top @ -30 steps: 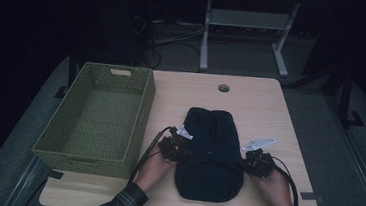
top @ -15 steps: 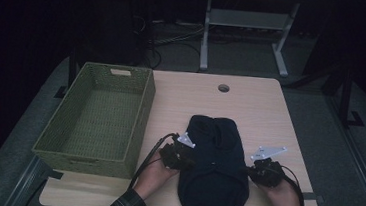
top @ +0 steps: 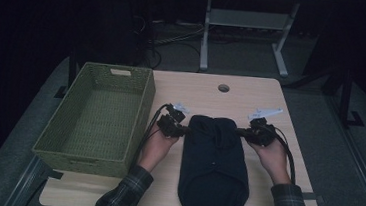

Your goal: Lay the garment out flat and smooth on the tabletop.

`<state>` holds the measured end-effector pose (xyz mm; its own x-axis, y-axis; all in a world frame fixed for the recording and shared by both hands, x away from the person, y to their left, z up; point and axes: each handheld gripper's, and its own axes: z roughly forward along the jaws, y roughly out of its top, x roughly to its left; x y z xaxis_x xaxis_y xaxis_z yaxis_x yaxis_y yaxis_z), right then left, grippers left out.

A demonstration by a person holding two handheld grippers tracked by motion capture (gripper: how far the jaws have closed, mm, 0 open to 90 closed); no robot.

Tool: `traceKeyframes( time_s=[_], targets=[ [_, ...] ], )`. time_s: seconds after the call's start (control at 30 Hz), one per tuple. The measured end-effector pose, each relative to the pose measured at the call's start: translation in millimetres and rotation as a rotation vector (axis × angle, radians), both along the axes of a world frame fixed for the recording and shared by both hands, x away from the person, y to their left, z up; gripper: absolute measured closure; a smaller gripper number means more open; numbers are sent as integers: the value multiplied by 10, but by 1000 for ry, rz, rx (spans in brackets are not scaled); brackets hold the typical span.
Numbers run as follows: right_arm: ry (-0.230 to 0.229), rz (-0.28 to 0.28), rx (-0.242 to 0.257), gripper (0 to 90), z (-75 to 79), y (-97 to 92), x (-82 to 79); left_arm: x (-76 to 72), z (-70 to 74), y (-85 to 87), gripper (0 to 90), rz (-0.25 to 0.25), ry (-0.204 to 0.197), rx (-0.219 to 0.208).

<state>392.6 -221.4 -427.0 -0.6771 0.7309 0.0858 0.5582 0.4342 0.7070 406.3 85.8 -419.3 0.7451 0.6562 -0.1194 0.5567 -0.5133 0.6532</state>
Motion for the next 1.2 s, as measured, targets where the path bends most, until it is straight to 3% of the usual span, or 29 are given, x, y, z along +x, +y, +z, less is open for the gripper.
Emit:
traceKeyframes(
  time_s=[0.1, 0.17, 0.27, 0.37, 0.47, 0.53, 0.63, 0.77, 0.87, 1.0, 1.17, 1.2],
  targets=[
    [-4, -18, 9, 900, -22, 35, 191, 171, -25, 4, 900, 33, 6, -16],
    [22, -23, 9, 900, -52, 53, 298, 269, -62, -4, 900, 41, 9, -19],
    [16, -39, 20, 900, -111, 69, 388, 383, -142, -29, 900, 43, 21, -28],
    [52, -41, 9, 900, -226, 68, 445, 459, -255, -79, 900, 31, 55, -27],
    [72, -43, -4, 900, -303, 70, 472, 476, -344, -136, 900, 19, 69, 6],
    [67, -41, -38, 900, -317, 84, 472, 476, -390, -149, 900, 13, 77, 23],
    [64, -33, -101, 900, -349, 88, 464, 462, -380, -143, 900, 11, 75, 43],
    [59, -41, -139, 900, -340, 62, 443, 419, -363, -147, 900, 6, 73, 72],
    [48, -42, -160, 900, -337, 68, 425, 378, -369, -136, 900, 6, 64, 67],
    [59, -28, -137, 899, -320, 61, 436, 406, -354, -102, 900, 8, 72, 35],
    [18, -34, -68, 740, -232, 15, 462, 493, -244, -39, 816, 21, 54, 11],
    [28, -34, -61, 697, -213, 14, 477, 518, -224, -25, 789, 18, 52, 1]
  ],
)
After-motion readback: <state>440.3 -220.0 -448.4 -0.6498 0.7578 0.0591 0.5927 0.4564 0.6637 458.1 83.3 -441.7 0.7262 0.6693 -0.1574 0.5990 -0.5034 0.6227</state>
